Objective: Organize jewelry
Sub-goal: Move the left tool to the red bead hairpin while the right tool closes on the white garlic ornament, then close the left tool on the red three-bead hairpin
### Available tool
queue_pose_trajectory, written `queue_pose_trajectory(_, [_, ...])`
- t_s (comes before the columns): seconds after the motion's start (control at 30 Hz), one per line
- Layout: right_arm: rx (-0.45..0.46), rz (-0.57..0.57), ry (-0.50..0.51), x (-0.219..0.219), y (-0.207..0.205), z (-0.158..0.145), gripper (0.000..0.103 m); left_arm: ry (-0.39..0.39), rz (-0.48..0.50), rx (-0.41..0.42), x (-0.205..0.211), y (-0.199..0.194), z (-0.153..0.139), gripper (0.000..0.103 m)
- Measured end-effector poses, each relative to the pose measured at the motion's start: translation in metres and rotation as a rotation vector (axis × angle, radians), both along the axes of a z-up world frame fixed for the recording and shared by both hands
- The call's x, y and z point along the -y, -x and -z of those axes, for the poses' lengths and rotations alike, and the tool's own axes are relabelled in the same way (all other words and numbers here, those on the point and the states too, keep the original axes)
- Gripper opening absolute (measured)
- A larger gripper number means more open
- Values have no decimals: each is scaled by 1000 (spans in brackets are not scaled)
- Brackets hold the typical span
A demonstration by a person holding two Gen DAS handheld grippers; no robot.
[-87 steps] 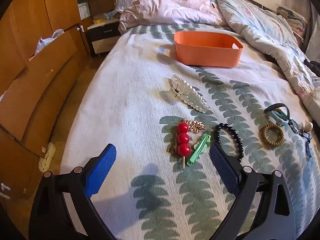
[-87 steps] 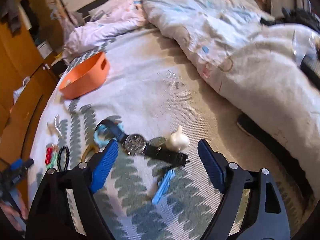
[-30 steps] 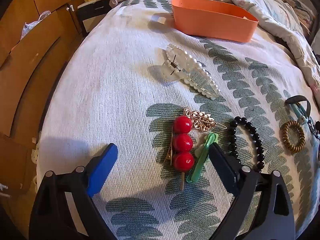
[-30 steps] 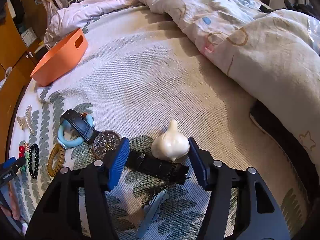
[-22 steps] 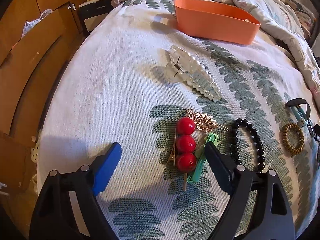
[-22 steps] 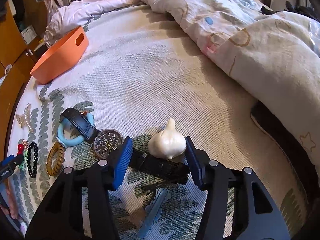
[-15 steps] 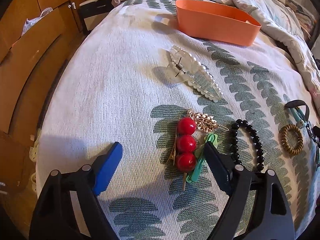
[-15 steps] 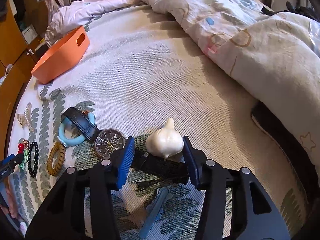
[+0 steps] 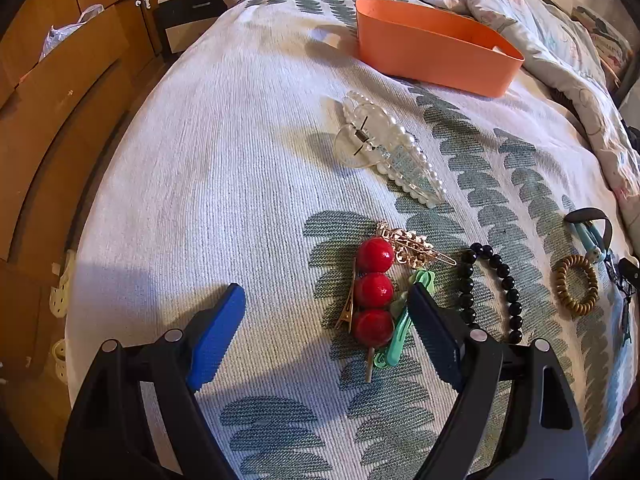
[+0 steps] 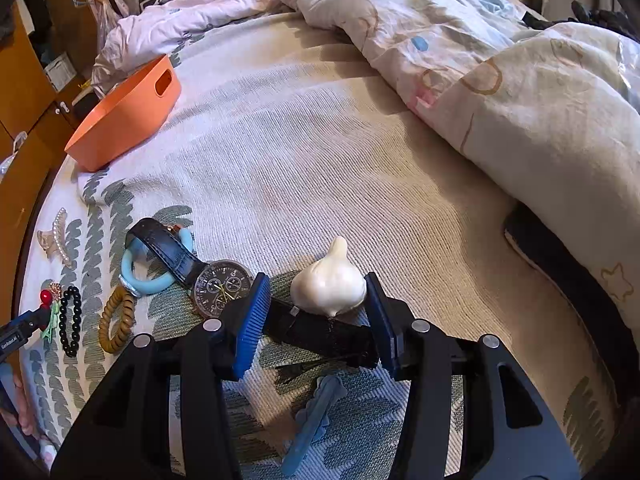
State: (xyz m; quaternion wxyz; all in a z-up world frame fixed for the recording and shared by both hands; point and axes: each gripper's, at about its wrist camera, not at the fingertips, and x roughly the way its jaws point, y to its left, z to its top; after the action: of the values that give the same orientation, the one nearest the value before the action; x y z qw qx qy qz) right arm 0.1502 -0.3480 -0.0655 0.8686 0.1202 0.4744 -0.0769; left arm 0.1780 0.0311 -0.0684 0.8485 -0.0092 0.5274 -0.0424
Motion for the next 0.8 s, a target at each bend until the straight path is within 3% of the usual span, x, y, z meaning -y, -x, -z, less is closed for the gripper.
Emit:
queue_pose_trajectory(0.1, [2,-2,1,-1,0,0,49,6,-2,-2,-1,0,1,82])
queue_pose_trajectory(0.27, [0,-3,6,-2,1,0,38,3,-7,-2,-2,1,0,77])
queue_pose_trajectory(0.57, [0,-1,-2,0,1,0,37,48,-11,-12,-7,2,-4,60])
queue_pose_trajectory(0.8, [-1,-3,1,1,2,0,37,49,-1,-9,-4,2,-2,59])
